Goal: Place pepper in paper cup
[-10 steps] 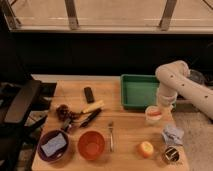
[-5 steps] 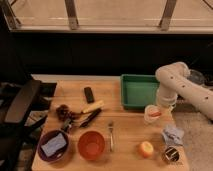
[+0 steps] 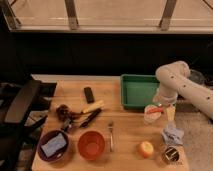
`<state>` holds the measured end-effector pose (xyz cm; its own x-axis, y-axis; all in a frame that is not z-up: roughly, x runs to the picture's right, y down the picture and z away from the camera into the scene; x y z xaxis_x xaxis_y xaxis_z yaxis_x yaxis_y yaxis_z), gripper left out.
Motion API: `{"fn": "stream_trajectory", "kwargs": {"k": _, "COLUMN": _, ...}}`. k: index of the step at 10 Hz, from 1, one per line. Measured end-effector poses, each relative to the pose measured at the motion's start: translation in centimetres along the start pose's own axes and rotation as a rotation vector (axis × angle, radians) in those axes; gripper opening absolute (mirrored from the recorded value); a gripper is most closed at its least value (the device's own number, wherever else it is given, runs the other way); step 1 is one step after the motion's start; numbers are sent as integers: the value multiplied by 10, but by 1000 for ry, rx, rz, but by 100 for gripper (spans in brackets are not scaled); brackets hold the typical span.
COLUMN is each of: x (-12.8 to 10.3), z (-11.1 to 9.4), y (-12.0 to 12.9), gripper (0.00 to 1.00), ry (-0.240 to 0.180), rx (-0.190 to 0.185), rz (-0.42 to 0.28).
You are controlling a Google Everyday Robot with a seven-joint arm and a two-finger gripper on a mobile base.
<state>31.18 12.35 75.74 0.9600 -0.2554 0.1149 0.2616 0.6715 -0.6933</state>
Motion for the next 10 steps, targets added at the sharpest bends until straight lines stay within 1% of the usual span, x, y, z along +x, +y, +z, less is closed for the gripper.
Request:
{"fn": "stream_trajectory", "kwargs": {"k": 4, "x": -7, "z": -16, "y": -2, "gripper": 80, "ry": 0, "rx": 49, "rz": -17}}
{"fn": "stream_trajectory", "kwargs": {"k": 5, "x": -9, "z": -22, "y": -3, "gripper": 80, "ry": -3, "rx": 73, "rz": -22}}
{"fn": "stream_trajectory", "kwargs": {"k": 6, "x": -10, "z": -31, "y": -1, "gripper": 80, "ry": -20, "rx": 104, "rz": -23}}
{"fn": "stream_trajectory", "kwargs": {"k": 7, "x": -11, "z": -40, "y": 0, "gripper": 80, "ry": -53, "rx": 153, "rz": -21}}
{"fn": "stream_trajectory", "kwargs": {"k": 8, "x": -11, "z": -54, "y": 1, "gripper": 80, "ry": -101, "rx": 215, "rz": -16}}
{"fn": "stream_trajectory", "kwargs": {"k": 10, "x": -9, "z": -73, "y": 4, "gripper": 80, "ry": -172, "rx": 293, "rz": 1}}
